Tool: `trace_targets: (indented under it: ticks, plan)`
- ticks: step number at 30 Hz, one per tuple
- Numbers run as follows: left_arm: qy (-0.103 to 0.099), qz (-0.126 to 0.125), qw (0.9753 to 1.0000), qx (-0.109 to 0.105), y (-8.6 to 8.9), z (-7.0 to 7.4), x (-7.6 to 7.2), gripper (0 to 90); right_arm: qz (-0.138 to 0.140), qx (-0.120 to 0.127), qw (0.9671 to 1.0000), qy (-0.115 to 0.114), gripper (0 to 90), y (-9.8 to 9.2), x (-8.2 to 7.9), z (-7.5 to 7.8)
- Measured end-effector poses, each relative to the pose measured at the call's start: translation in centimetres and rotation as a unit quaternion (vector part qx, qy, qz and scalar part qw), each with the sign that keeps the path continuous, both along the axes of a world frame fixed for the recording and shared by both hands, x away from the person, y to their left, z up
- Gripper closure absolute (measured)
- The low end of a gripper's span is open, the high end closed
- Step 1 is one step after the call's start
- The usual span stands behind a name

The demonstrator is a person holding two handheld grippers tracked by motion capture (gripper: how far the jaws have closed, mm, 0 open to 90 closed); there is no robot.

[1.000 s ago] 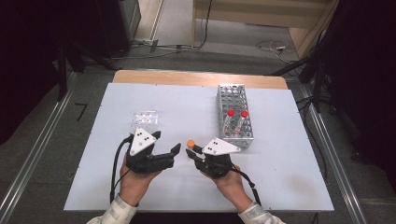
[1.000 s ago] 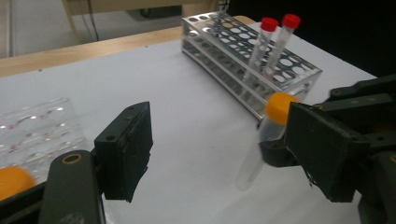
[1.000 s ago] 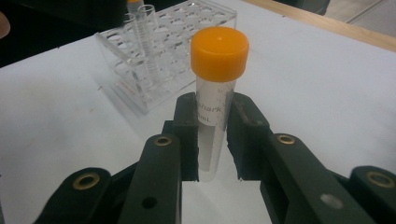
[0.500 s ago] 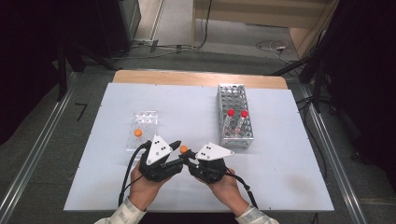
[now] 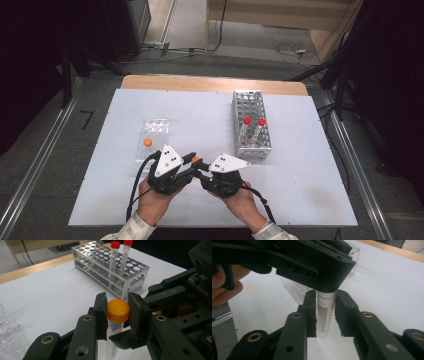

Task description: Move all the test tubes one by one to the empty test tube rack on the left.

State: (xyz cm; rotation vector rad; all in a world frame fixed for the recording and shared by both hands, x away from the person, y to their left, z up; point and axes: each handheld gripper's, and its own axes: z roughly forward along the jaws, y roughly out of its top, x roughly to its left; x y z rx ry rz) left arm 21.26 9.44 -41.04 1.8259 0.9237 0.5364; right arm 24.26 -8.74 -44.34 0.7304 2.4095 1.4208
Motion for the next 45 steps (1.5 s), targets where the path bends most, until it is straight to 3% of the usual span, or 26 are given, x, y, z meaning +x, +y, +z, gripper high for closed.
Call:
trace_targets:
  ticks: [3, 5, 9, 13, 25, 29, 45]
  plan:
    - [0.002, 0.001, 1.0, -0.003, 0.2, 0.1, 0.0, 70.5, 0.005, 0.004, 1.0, -0.001, 62.5, 0.0, -0.1, 0.2]
    - [0.0, 0.003, 1.0, -0.006, 0.4, 0.3, 0.0, 70.5, 0.011, 0.002, 0.9999, 0.004, 51.1, 0.1, -0.1, 0.2]
    - [-0.003, 0.009, 0.9998, -0.017, 1.3, 1.0, -0.1, 70.5, 0.016, 0.001, 0.9998, 0.012, 36.3, 0.0, 0.0, 0.4]
    - [-0.002, 0.019, 0.9996, -0.022, 2.6, 1.8, -0.2, 70.5, 0.013, 0.0, 0.9998, 0.015, 31.8, -0.3, 0.2, 0.5]
    - [-0.013, 0.052, 0.9977, -0.043, 6.4, 4.2, -0.9, 70.5, 0.002, 0.001, 0.9999, 0.014, 31.0, -0.8, 0.5, 0.7]
    - [-0.016, 0.066, 0.9969, -0.04, 7.5, 4.6, -0.9, 70.5, 0.0, -0.002, 0.9999, 0.014, 31.0, -0.9, 0.6, 0.6]
    - [-0.017, 0.122, 0.9919, -0.029, 10.3, 4.4, -0.1, 70.5, -0.005, -0.002, 0.9999, 0.017, 31.1, -1.1, 0.7, 0.5]
